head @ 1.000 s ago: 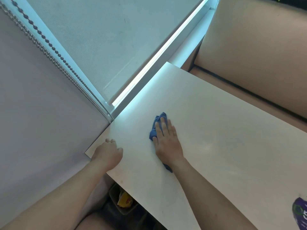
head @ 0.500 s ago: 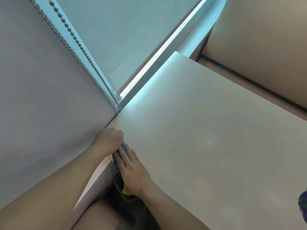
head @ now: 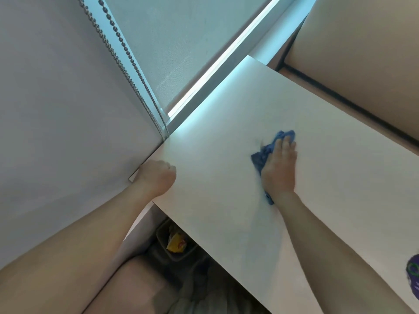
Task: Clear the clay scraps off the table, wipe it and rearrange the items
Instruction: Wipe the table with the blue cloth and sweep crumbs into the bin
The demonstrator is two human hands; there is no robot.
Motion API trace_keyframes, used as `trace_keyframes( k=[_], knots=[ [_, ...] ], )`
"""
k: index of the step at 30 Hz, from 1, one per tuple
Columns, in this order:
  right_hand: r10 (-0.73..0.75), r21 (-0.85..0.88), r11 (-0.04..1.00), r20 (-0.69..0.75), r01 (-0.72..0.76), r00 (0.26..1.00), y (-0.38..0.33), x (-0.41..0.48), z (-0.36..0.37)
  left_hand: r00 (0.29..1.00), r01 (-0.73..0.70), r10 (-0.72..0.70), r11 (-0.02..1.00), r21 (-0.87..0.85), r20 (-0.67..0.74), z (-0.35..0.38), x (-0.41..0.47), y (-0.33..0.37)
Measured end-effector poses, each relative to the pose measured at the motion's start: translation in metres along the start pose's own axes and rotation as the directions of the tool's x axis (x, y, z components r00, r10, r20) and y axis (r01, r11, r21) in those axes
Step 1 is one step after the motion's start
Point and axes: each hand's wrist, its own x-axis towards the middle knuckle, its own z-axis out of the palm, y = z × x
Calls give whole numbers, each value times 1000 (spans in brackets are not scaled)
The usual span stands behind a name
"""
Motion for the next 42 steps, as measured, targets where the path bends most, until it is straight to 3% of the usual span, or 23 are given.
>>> trace_keyframes(
  k=[6,11,15,17,19,23,26,29,32,34,38,41,42],
  knots=[
    [-327,66,945,115,322,938,-99,-64,53,999,38,-38,999,-1,-12,1,-1,-1],
    [-556,-12,817,251,577,792,-163,-141,80,1000,19,-19,1000,22,1,-3,-1,6],
    [-472,-49,856,336,515,815,-188,-157,74,999,11,-18,985,173,37,3,-4,1],
    [-489,-35,848,337,530,805,-188,-158,73,999,-16,10,991,133,46,12,-8,0],
    [-507,-15,838,349,546,788,-177,-158,73,998,44,-45,999,30,46,18,-11,1],
    [-450,3,881,319,474,834,-141,-164,65,999,-22,20,997,-76,-27,24,-24,3],
    [-466,42,880,268,473,843,-98,-182,50,990,-115,112,993,-28,-84,28,-39,19],
    [-378,82,926,205,369,903,-37,-195,22,971,-238,238,971,26,-4,40,-53,39],
    [-129,70,990,95,122,987,45,-208,-10,961,-267,257,960,89,105,56,-62,47],
    [27,29,999,7,-27,1000,99,-224,-33,954,-289,271,945,154,128,68,-65,44],
    [356,36,934,-89,-354,930,146,-216,-55,949,-290,251,931,220,188,75,-67,40],
    [501,87,865,-171,-493,848,109,-159,-51,944,-299,247,921,251,218,76,-64,44],
    [494,80,869,-169,-488,853,87,-142,-45,944,-298,246,922,250,219,77,-61,46]
  ],
)
